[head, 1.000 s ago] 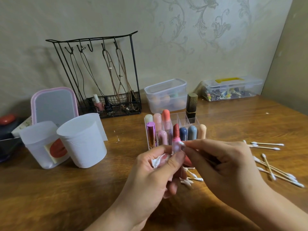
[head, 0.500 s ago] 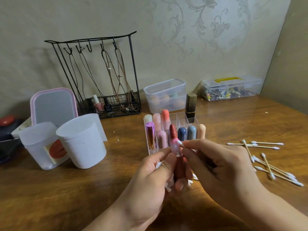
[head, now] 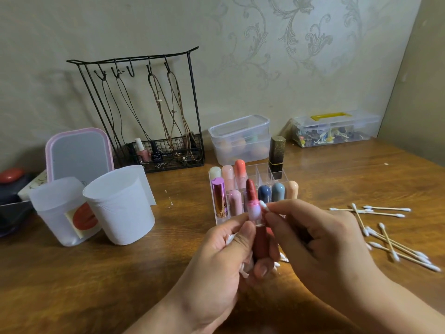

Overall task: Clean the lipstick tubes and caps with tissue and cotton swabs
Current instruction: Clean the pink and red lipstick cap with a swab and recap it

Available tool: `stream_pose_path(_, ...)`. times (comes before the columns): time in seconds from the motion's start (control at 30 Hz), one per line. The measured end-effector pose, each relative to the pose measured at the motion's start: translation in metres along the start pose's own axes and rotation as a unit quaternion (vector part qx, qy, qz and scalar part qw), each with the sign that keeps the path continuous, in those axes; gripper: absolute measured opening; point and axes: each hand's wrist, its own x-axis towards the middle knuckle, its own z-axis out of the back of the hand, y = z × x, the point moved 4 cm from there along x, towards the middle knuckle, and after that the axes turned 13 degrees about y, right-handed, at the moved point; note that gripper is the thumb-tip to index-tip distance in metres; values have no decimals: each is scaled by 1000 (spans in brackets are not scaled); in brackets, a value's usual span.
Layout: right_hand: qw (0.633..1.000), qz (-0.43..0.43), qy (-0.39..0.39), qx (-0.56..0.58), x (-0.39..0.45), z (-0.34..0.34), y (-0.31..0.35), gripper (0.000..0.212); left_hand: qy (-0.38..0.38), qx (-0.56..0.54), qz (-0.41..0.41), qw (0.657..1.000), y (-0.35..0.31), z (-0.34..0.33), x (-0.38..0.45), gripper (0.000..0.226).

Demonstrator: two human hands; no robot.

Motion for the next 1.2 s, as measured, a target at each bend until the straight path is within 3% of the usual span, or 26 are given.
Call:
stream_pose_path(0.5,999,23,-21,19,0,2,-1,10,63,-65,-13,996,4,1,2,25)
stream_pose_path(0.93,998,19,-24,54,-1,2,-6,15,86,-52,7,995,3,-1,1,23)
stream_pose_path(1.2,995,26,-41,84,-1,4,-1,11,33,7,14,999,-7,0,-1,13)
